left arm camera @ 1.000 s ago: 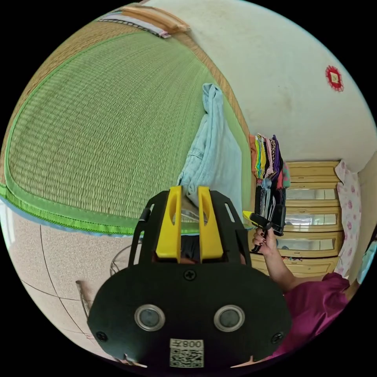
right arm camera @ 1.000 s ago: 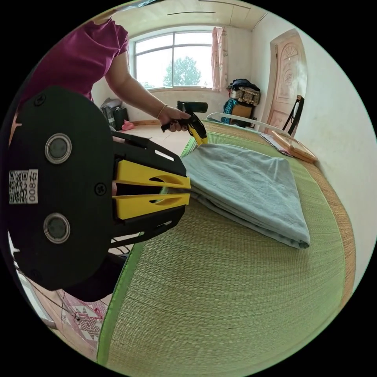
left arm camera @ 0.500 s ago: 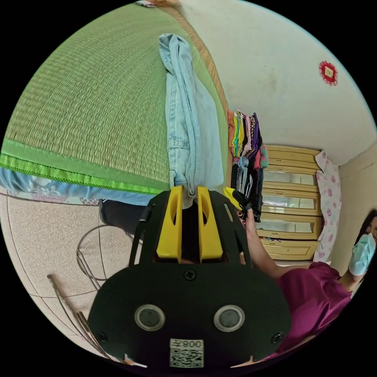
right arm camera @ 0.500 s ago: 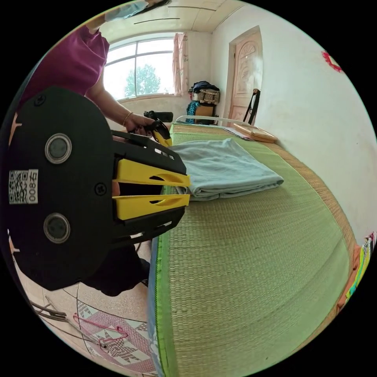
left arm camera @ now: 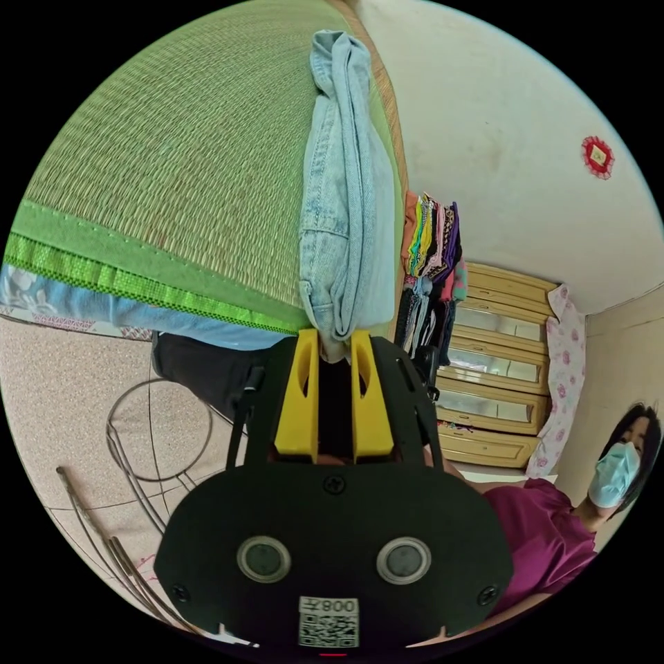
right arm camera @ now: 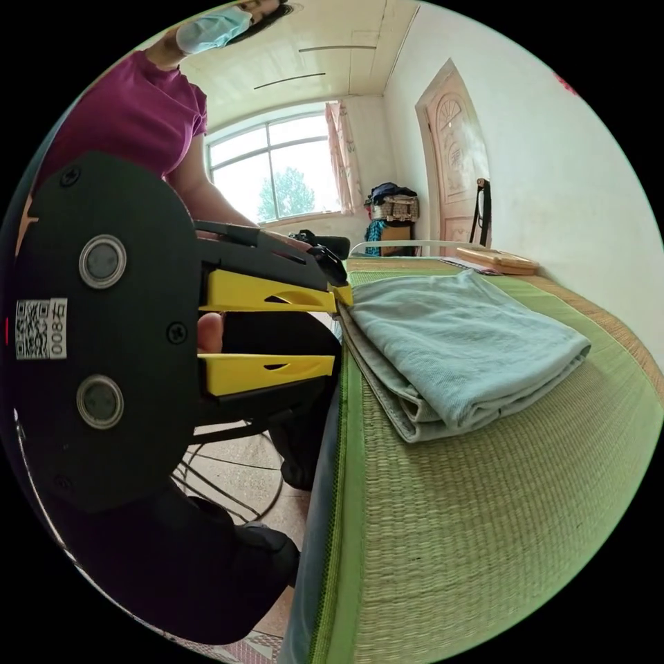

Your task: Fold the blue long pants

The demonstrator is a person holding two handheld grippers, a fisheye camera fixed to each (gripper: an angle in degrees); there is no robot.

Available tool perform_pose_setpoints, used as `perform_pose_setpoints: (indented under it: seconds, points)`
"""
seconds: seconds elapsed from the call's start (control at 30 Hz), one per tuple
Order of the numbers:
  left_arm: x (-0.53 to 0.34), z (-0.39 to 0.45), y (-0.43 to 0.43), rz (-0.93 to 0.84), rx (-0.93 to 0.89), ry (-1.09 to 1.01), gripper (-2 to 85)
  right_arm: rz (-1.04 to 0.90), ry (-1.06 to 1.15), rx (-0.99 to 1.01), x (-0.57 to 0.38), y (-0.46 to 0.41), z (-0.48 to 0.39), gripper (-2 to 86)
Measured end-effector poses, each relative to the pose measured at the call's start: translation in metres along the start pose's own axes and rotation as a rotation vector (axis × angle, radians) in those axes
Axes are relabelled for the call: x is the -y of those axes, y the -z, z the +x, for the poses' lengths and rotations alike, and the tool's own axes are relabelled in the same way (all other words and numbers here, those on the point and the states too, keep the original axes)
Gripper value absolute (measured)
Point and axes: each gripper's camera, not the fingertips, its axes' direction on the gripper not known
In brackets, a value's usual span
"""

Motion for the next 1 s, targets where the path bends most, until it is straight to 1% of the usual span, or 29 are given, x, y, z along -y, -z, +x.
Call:
perform_pose_setpoints:
  seconds: [0.2, 0.33, 0.57, 1.0]
  points:
    - [-0.015, 0.035, -0.017, -0.030, -0.007, -0.036, 5.8, 0.029, -0.059, 0.110, -0.016, -0.009, 0.033, 10.9]
    - [-0.027, 0.054, -0.035, -0.057, -0.052, -0.053, 5.0, 0.057, -0.075, 0.134, -0.023, -0.009, 0.045, 11.1]
    - [-0.046, 0.077, -0.055, -0.089, -0.081, -0.063, 4.5, 0.111, -0.130, 0.242, -0.033, -0.019, 0.070, 11.3]
    - [-0.076, 0.093, -0.069, -0.118, -0.081, -0.071, 4.7, 0.148, -0.195, 0.383, -0.045, -0.042, 0.105, 6.7]
